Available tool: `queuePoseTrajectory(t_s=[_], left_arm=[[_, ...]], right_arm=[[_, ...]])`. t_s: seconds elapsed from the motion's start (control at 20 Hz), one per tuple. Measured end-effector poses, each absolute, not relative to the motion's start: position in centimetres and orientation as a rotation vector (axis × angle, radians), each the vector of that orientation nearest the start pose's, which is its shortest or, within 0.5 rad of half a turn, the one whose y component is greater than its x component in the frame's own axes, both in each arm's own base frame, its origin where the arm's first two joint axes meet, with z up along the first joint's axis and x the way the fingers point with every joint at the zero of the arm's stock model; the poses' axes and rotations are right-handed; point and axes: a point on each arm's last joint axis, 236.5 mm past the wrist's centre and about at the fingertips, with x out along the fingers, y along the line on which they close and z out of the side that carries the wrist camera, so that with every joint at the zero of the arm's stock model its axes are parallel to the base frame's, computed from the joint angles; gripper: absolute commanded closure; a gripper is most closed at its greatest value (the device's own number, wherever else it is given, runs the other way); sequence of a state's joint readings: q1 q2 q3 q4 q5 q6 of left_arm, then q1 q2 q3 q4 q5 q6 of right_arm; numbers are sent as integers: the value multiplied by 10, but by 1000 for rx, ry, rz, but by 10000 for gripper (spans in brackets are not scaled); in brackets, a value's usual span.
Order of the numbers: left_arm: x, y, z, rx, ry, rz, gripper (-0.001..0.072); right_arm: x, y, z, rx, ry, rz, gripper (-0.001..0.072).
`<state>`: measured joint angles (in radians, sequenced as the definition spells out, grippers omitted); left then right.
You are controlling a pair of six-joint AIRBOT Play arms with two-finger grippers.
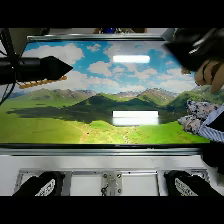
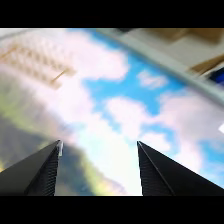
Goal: Fold the clothes and pants, and hang the long-sleeved shirts on hangers.
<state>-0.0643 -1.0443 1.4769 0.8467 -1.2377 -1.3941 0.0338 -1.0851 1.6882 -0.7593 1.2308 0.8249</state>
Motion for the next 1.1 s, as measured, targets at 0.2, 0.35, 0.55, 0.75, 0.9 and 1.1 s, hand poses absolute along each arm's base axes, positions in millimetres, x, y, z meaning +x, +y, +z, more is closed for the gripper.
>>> queuePoseTrajectory(t_s=[0.2, 0.35, 0.55, 0.75, 0.9, 1.1], left_arm=[[345, -170, 243, -341, 770, -656, 691], [338, -169, 228, -353, 796, -648, 690], [333, -168, 218, -360, 817, -644, 691], [332, -168, 215, -362, 823, -642, 690], [332, -168, 215, -362, 824, -642, 690], [332, -168, 215, -362, 824, -642, 690]], right_arm=[[348, 244, 271, -205, 577, 1034, 207], [345, 274, 227, -189, 720, 1090, 207], [346, 290, 194, -147, 842, 1100, 234], [344, 295, 184, -131, 887, 1100, 691], [341, 294, 180, -132, 912, 1106, 690], [337, 293, 177, -134, 931, 1112, 691]])
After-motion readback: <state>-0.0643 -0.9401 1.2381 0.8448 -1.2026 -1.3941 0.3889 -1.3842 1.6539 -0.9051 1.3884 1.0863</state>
